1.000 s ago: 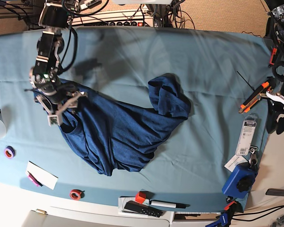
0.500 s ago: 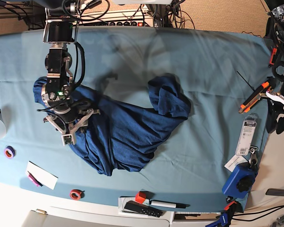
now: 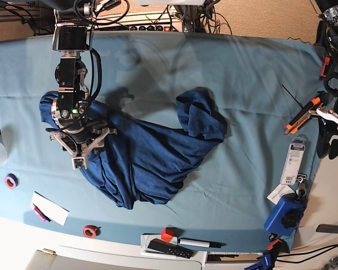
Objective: Layout the t-shirt on the table in an organized manner, then fold the t-shirt properly
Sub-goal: 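Drag the shirt edge with the right gripper and release it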
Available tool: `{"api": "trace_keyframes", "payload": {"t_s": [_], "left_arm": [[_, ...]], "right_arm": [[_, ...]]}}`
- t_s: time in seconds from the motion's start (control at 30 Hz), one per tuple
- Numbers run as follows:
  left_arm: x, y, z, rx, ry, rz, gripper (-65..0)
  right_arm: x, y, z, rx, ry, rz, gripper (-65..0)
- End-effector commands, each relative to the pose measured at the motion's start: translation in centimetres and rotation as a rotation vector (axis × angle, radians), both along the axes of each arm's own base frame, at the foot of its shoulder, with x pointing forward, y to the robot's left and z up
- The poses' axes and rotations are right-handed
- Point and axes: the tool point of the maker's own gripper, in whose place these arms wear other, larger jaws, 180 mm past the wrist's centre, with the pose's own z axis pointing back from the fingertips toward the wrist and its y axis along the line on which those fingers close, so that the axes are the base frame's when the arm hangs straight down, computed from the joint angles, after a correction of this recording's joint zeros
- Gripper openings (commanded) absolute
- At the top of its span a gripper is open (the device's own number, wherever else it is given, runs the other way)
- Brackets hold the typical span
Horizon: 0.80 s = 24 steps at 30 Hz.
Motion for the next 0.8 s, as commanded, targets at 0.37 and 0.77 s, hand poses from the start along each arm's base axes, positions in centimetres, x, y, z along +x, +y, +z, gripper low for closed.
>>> {"api": "trace_keyframes", "payload": {"t_s": [0.37, 0.77], "left_arm": [[0.3, 0.1, 1.7, 0.014, -0.055, -0.007, -44.5], [0.2, 0.1, 1.6, 0.014, -0.047, -0.006, -44.5]], "right_arm": [[1.8, -1.2, 2.8, -0.070, -0.121, -0.006, -65.0], [6.5, -3.7, 11.4, -0.186, -0.354, -0.099, -65.0]]}}
